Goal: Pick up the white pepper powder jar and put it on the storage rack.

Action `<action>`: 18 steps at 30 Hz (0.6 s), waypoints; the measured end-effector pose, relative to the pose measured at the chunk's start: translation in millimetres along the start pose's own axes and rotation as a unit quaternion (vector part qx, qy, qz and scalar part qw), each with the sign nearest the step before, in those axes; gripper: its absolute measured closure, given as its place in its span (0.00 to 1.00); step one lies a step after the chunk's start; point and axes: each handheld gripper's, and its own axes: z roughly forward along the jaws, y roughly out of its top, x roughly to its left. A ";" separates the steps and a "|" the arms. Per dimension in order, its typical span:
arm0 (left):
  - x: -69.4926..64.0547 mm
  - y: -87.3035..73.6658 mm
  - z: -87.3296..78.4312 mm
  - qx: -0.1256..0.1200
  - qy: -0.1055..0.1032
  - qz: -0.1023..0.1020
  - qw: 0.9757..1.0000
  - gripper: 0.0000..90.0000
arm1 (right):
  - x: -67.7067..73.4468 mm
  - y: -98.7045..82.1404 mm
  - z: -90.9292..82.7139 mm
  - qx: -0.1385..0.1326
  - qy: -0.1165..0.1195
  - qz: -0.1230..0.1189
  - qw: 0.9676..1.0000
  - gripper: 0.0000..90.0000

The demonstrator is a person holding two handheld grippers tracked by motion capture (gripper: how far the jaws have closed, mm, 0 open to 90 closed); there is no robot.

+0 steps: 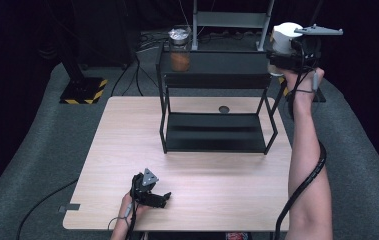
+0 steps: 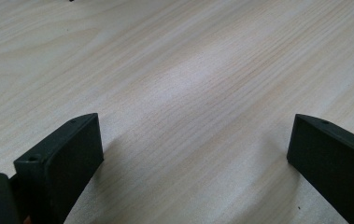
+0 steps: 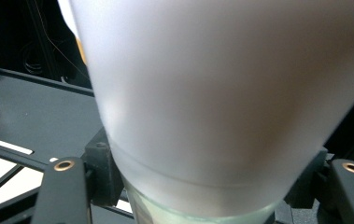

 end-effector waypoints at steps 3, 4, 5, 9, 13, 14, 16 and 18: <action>0.0 0.0 0.0 0.000 0.000 0.000 1.000 0.03 | 0.1 2.0 1.8 0.002 -0.001 0.000 1.000 0.34; 0.0 0.0 0.0 0.000 0.000 0.000 1.000 0.03 | 0.1 2.5 2.5 0.002 -0.001 0.000 1.000 0.34; 0.0 0.0 0.0 0.000 0.000 0.000 1.000 0.03 | -0.1 3.0 3.3 0.003 -0.001 0.000 1.000 0.34; 0.1 0.0 0.0 0.000 0.000 0.000 1.000 0.03 | 1.0 5.7 7.8 0.008 -0.001 -0.001 1.000 0.34; 0.2 -0.1 0.0 0.000 -0.001 0.000 1.000 0.03 | 2.9 7.3 12.3 0.011 -0.002 -0.003 1.000 0.34; 0.3 0.0 -0.1 0.000 -0.001 0.000 1.000 0.03 | 2.9 7.4 13.4 0.011 -0.002 -0.003 1.000 0.34; 0.3 -0.1 -0.1 0.000 -0.001 0.000 1.000 0.03 | 3.1 8.1 15.6 0.013 -0.002 -0.002 1.000 0.34; 0.3 -0.1 -0.1 0.000 -0.001 0.000 1.000 0.03 | 3.4 8.5 17.9 0.015 -0.002 -0.002 1.000 0.34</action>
